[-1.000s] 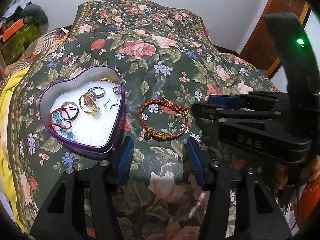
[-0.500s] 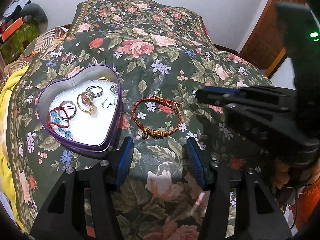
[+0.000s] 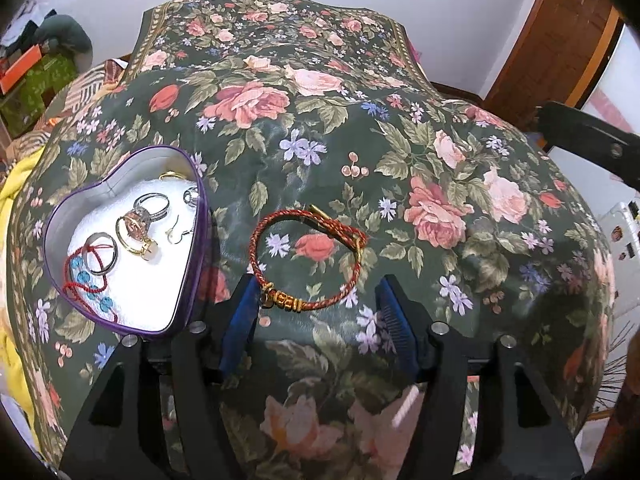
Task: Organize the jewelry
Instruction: 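Grasp and lift orange bracelet with left gripper while right gripper carries piece toward tin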
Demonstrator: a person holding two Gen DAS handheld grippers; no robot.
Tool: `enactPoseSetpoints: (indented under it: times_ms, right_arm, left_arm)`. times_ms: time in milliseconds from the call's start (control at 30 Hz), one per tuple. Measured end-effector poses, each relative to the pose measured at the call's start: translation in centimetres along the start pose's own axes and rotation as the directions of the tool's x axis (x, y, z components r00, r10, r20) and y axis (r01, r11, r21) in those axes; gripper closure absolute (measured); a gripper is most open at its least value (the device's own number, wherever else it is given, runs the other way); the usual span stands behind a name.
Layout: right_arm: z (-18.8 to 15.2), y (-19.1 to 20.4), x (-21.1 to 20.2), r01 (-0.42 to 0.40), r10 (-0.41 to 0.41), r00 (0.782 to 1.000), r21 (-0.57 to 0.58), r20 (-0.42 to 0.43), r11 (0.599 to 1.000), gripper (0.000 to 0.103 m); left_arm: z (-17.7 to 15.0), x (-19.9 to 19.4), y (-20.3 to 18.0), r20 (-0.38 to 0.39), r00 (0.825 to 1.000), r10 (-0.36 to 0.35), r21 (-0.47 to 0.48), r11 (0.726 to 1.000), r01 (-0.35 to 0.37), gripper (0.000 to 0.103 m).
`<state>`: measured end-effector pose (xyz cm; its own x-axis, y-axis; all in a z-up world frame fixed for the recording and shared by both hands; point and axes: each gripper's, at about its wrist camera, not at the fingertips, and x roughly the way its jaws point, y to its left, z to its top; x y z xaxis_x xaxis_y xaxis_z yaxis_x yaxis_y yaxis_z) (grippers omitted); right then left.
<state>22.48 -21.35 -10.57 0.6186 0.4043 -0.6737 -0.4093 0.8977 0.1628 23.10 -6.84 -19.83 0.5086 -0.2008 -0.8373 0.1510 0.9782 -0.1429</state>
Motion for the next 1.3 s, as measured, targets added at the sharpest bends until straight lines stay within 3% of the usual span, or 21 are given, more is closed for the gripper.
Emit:
enactPoseSetpoints:
  times_ms: [100,300,333,500,800,1033,1300]
  right_arm:
    - [-0.5,-0.3,-0.2,0.002,-0.002,1.0,0.008,-0.003,1.0,0.094]
    - [-1.0,-1.1,-0.8,0.007,-0.006,1.0,0.028,-0.003,1.0,0.094]
    - [-1.0,-1.3,-1.0,0.01,-0.01,1.0,0.032,-0.003,0.999,0.094]
    - [-1.3,-1.7,-1.6,0.022,-0.022,1.0,0.04,-0.002,0.999,0.094]
    - [-0.7,0.0,-2.7,0.022,-0.022,1.0,0.01,0.02,1.0,0.094]
    - [0.0,2.4,-2.6,-0.004,0.005,0.999,-0.023,0.038,1.0,0.094]
    - [1.0,5.6,-1.6,-0.063,0.065,0.997,-0.057,0.039,0.996,0.094]
  left_arm:
    - [0.3,0.3,-0.4,0.001,1.0,0.011,0.012,1.0,-0.011,0.046]
    - [0.7,0.8,-1.2,0.001,1.0,0.015,0.036,0.999,-0.015,0.086]
    - [0.8,0.8,-1.4,0.001,1.0,0.016,0.037,0.999,-0.016,0.088]
    - [0.3,-0.2,-2.1,0.017,1.0,0.005,0.049,0.999,-0.005,0.091]
    - [0.6,-5.1,-1.9,0.133,0.991,0.015,0.046,0.999,-0.022,0.091]
    - [0.9,-9.6,0.7,0.229,0.973,0.034,0.002,0.999,-0.035,0.091]
    - [0.6,-12.6,4.2,0.288,0.954,0.087,-0.068,0.995,-0.07,0.091]
